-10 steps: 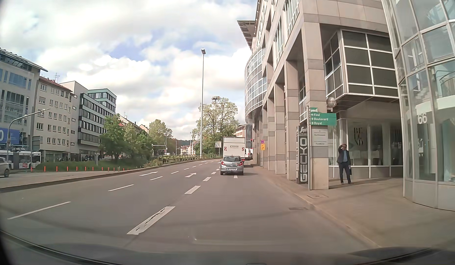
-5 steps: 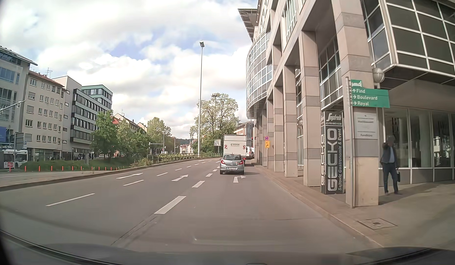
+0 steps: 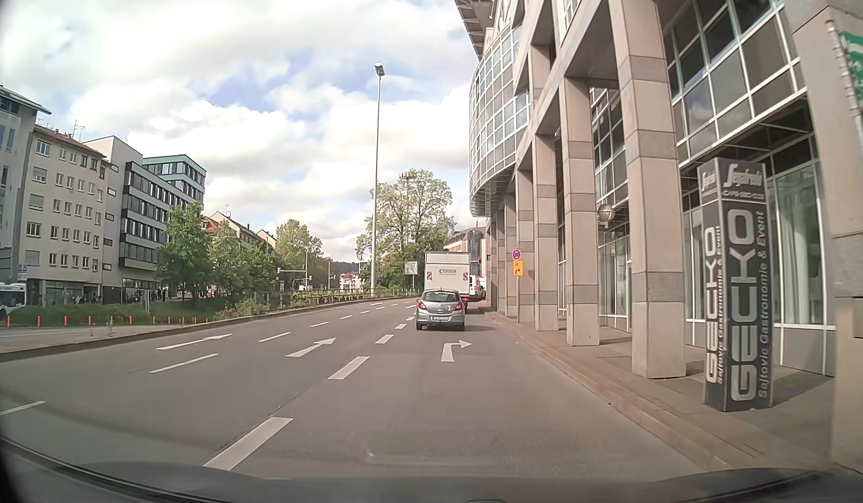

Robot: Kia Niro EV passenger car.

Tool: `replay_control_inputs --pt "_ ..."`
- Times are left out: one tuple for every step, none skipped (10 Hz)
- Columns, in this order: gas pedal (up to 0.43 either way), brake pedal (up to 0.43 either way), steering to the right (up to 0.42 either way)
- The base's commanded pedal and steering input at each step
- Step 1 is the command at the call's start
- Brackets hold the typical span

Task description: Follow the waypoints while adhering to traffic rules and regulations

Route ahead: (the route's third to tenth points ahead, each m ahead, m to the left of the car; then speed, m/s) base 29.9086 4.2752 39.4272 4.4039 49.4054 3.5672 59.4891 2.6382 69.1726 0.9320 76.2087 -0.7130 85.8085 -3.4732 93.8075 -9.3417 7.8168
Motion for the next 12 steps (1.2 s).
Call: replay_control_inputs --pt "0.0 0.0 -0.001" --pt "0.0 0.0 -0.001" --pt "0.0 0.0 -0.001" --pt "0.0 0.0 0.0" --pt "0.0 0.0 0.0" --pt "0.0 0.0 0.0" --pt "0.0 0.0 0.0" --pt "0.0 0.0 0.0" --pt "0.0 0.0 0.0" --pt "0.0 0.0 0.0" --pt "0.0 0.0 0.0" --pt "0.0 0.0 0.0"
